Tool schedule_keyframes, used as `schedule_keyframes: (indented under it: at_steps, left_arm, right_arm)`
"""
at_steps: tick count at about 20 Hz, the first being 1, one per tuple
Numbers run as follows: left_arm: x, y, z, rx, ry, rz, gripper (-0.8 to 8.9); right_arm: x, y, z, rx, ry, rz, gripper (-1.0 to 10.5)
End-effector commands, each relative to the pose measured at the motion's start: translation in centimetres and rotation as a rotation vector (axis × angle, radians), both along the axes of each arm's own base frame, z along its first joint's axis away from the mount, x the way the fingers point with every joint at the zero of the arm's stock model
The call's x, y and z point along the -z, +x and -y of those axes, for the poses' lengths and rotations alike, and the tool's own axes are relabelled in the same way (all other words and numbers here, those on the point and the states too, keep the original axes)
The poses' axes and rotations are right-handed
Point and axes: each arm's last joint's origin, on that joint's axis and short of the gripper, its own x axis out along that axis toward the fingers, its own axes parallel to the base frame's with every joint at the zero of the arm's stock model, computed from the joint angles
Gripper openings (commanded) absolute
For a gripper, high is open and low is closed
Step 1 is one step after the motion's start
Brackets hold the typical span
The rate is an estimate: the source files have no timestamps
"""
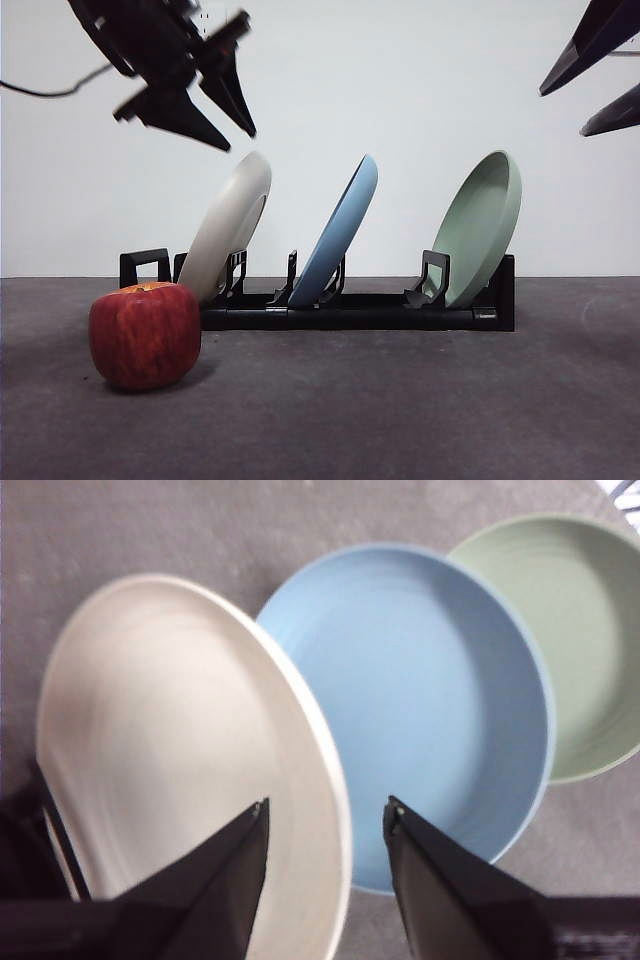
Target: Take the yellow plate from the plate rack,put the plate on the table,take the apple from the table,put the apple in the plate
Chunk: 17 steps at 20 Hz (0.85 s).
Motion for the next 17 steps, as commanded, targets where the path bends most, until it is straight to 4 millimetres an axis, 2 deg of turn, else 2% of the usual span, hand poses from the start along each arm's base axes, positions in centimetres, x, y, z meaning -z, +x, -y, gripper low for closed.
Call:
schedule_keyframes:
  at_steps: [1,5,6,7,8,11,14,17]
  left_arm:
    - [1.6,0.7,0.6,0.002,0.023,-0.033,1.92]
    - [2.1,1.0,0.9,-0.002,0.034,-0.036,1.83]
    - [2.0,1.0,1.0,0.004,0.027,-0.032,1.39]
    - [2.0,1.0,1.0,0.01,0.022,-0.032,0.4]
    - [2.0,1.0,1.0,0.01,0.023,-0.032,-0.17]
    - [1.7,0.8,1.1,0.02,0.02,-0.039,-0.09]
    - [0.1,0.1,1.0,0.034,0.012,-0.049,-0.09]
    - [-2.9,-1.4,0.6,0.063,0.036,-0.029,-0.08]
  right_arm:
    - [-0.1,0.1,0.0,-0.008,-0.007,0.013,2.6]
    - [-0.1,0.1,0.0,-0.008,-0.007,0.013,2.6]
    - [-0.1,0.1,0.0,-0.007,-0.007,0.013,2.6]
    - [-0.1,0.1,0.0,-0.007,-0.007,0.013,2.6]
    - [-0.1,0.1,0.0,-0.008,-0.007,0.013,2.6]
    - [-0.1,0.1,0.0,-0.007,-0.007,0.013,2.6]
    - [-0.1,0.1,0.0,-0.007,-0.006,0.014,2.6]
    - [-0.5,0.1,0.0,-0.007,-0.005,0.025,2.6]
